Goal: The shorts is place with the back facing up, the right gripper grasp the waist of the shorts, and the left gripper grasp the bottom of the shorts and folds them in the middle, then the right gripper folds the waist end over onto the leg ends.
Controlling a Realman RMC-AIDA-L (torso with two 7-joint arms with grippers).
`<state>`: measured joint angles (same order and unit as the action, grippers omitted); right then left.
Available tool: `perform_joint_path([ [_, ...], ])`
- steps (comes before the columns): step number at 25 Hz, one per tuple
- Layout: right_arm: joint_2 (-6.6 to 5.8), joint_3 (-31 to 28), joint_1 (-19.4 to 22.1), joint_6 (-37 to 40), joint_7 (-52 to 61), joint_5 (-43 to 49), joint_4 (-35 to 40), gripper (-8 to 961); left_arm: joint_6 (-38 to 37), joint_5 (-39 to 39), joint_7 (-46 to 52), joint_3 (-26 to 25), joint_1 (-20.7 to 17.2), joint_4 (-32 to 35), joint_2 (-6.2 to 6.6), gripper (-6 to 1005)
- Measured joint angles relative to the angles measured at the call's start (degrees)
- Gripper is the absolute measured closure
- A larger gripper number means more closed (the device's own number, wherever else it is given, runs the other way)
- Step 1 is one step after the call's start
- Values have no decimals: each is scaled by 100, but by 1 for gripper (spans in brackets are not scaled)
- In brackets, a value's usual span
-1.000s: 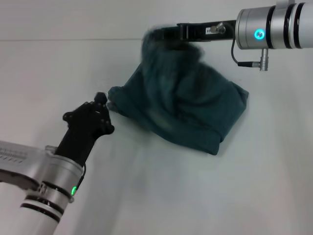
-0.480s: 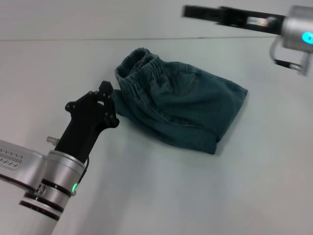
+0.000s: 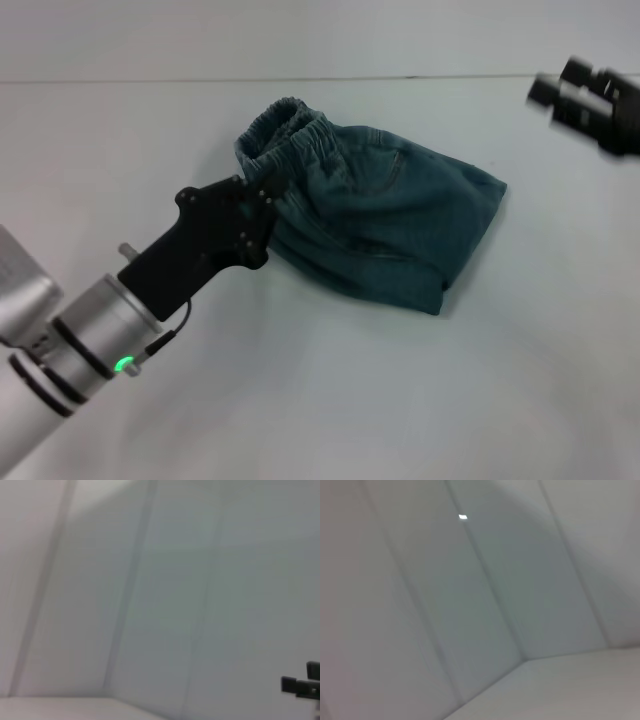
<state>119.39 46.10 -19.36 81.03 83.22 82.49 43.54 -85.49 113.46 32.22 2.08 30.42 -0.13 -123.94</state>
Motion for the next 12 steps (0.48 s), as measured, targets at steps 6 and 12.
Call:
perform_joint_path([
  [6, 50, 217, 203, 854, -1112, 1070, -134, 121, -440, 91, 545, 422, -54, 671, -3, 888],
  [12, 64, 411, 151, 743, -1071, 1328, -367, -8, -335, 97, 1467, 1174, -103, 1401, -23, 618],
])
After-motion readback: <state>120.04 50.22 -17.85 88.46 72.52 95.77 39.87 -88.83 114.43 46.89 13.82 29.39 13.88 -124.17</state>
